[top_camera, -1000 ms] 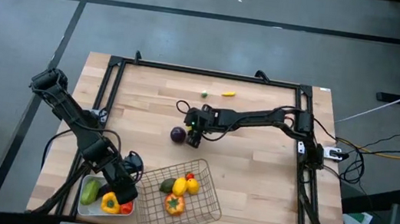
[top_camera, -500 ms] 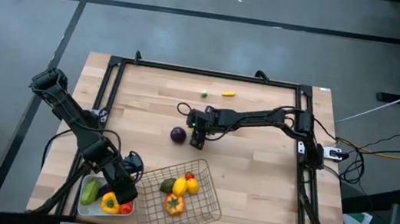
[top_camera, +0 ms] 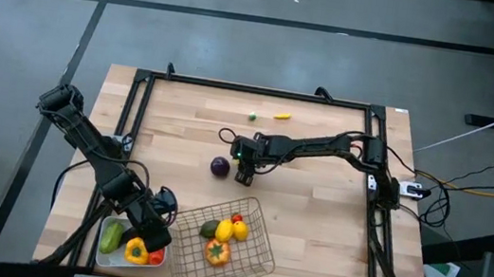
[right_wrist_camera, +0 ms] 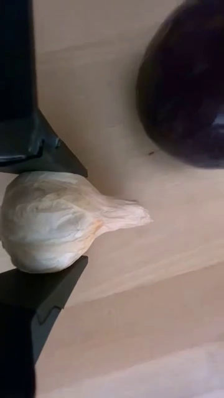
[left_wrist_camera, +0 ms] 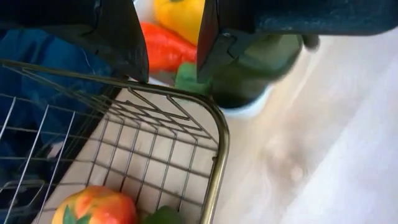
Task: Sort produce into baskets
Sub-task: Put the white garlic into the white bin
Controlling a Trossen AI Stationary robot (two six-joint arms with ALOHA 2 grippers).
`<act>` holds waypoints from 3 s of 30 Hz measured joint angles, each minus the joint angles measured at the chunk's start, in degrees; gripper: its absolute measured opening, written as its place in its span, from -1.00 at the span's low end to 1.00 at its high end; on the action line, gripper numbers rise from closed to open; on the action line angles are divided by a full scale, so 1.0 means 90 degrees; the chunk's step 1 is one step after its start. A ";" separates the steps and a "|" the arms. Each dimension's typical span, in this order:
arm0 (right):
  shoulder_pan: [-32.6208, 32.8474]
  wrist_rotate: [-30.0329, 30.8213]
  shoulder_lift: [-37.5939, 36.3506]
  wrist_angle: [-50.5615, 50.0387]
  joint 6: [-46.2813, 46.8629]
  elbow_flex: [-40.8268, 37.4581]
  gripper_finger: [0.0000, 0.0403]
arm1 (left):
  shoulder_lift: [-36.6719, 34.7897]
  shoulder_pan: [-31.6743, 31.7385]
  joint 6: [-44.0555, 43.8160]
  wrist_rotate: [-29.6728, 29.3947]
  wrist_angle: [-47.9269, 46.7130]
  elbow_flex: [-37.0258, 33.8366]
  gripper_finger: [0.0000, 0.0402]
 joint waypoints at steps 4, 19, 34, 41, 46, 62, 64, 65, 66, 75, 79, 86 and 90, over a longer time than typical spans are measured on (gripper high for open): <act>0.0000 -0.0491 -0.0005 -0.0112 0.0002 0.0075 -0.10 | 0.0000 0.0031 0.0303 -0.0218 0.0024 -0.0002 -0.35; 0.0007 -0.0674 -0.0005 -0.1268 -0.0169 0.1620 -0.09 | -0.0024 0.0151 0.1035 -0.0036 -0.0084 0.0212 -0.35; 0.0588 -0.1557 -0.0010 -0.1239 -0.1308 0.2210 -0.09 | -0.0027 0.0163 0.1428 -0.0178 -0.0721 0.0539 -0.35; 0.1096 -0.1558 -0.0010 -0.1170 -0.1833 0.2210 -0.09 | -0.0027 0.0164 0.1401 -0.0204 -0.0629 0.0658 -0.35; 0.1303 -0.1562 -0.0010 -0.1004 -0.1840 0.2208 -0.09 | -0.0027 0.0250 0.1512 -0.0213 -0.0760 0.1086 -0.35; 0.1341 -0.1499 -0.0010 -0.0856 -0.1835 0.2205 -0.09 | -0.0027 0.1148 0.3608 -0.2273 -0.0881 0.1459 -0.35; 0.1341 -0.1497 -0.0010 -0.0808 -0.1815 0.2203 -0.09 | -0.0010 0.1297 0.3647 -0.2578 -0.0836 0.1426 -0.35; 0.1341 -0.1496 -0.0010 -0.0749 -0.1793 0.2203 -0.09 | -0.0006 0.1373 0.3628 -0.2598 -0.0842 0.1381 -0.35; 0.1341 -0.1495 -0.0010 -0.0686 -0.1772 0.2203 -0.09 | 0.0004 0.1448 0.3619 -0.2596 -0.0892 0.1350 -0.35; 0.1341 -0.1485 -0.0010 -0.0158 -0.1738 0.2203 -0.09 | 0.0029 0.1664 0.3987 -0.2528 -0.0862 0.1251 -0.35; 0.1341 -0.1483 -0.0010 0.0155 -0.1738 0.2203 -0.09 | 0.0029 0.1651 0.4298 -0.2443 -0.0864 0.1251 -0.35; 0.1341 -0.1485 -0.0010 0.0519 -0.1740 0.2203 -0.09 | 0.0029 0.1651 0.4301 -0.2435 -0.0903 0.1251 -0.35; 0.1341 -0.1485 -0.0010 0.0662 -0.1738 0.2203 -0.09 | 0.0029 0.1651 0.4267 -0.2390 -0.0954 0.1251 -0.35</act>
